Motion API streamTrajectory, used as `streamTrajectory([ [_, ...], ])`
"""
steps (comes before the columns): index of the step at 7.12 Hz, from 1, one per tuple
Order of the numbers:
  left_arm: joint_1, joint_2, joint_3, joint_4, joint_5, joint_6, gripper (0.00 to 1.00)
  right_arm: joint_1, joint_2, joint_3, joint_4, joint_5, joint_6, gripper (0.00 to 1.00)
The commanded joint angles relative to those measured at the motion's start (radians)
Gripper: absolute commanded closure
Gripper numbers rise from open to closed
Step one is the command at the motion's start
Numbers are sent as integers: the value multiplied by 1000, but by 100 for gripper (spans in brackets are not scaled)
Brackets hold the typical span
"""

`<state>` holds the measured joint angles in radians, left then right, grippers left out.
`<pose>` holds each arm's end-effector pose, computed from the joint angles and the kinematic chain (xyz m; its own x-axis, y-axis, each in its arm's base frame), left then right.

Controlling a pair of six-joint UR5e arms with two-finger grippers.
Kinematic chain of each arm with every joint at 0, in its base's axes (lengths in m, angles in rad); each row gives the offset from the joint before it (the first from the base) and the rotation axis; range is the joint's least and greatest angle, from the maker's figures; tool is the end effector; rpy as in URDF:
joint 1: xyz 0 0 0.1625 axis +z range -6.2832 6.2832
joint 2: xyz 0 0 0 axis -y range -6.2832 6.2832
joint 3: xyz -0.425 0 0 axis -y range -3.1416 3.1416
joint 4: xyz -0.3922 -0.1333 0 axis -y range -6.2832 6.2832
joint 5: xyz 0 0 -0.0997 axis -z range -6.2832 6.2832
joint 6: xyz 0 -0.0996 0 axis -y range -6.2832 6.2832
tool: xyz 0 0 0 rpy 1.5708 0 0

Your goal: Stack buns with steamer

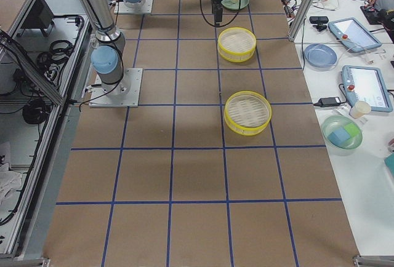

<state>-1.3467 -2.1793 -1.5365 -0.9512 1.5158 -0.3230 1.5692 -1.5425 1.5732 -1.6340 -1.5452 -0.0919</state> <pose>0.0150 -0.6903 0.2034 -0.8532 -0.5173 0.0665 -0.5197 0.8540 -0.0256 0.1350 -0.5071 0.4790 -0.9956 -0.0910 -0.0225 -0.0902 0.9953 -0.0347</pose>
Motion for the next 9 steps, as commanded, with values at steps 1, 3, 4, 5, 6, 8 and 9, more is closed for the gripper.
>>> streamTrajectory([
  [1,0,4,16,-1,-6,-7,100,0,1,14,-4,5,0,1],
  [3,-3,59,51,0,-127,-87,100,-1,1,16,-4,5,0,1],
  [4,-29,67,81,-1,-152,-228,100,0,1,16,-4,5,0,1],
  [5,-104,99,88,17,-204,-381,100,0,2,16,-6,5,0,1],
  [6,-158,98,88,66,-300,-525,100,-1,5,16,-7,5,-2,1],
  [8,-277,72,76,222,-339,-722,100,-1,5,16,-7,5,-2,1],
  [9,-326,52,63,253,-351,-807,100,-1,4,16,-6,5,-2,1],
])
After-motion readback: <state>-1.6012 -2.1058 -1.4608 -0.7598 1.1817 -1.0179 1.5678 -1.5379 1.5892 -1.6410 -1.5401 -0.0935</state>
